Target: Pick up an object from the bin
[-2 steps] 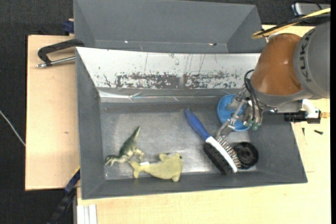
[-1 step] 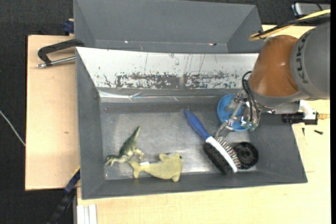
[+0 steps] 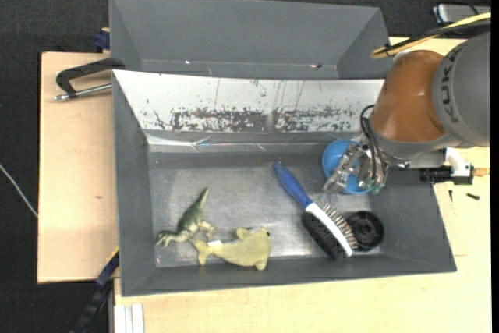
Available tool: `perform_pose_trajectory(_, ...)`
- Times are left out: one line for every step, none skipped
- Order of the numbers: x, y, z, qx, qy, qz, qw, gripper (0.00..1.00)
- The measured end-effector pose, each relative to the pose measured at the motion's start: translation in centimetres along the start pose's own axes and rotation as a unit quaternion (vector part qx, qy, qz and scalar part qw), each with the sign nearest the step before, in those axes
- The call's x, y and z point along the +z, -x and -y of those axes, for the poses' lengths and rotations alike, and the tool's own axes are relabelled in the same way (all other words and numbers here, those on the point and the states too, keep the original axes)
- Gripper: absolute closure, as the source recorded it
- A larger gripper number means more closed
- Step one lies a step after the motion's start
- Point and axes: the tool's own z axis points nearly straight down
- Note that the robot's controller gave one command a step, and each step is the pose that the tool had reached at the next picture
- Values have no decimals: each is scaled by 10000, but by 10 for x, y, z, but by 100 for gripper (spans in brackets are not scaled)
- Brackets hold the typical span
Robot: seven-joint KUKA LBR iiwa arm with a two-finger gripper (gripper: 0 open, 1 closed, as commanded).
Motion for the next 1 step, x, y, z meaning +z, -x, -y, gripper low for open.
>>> perform_pose_trajectory(-44, 3, -1, -3, 9, 58, 10000, 100)
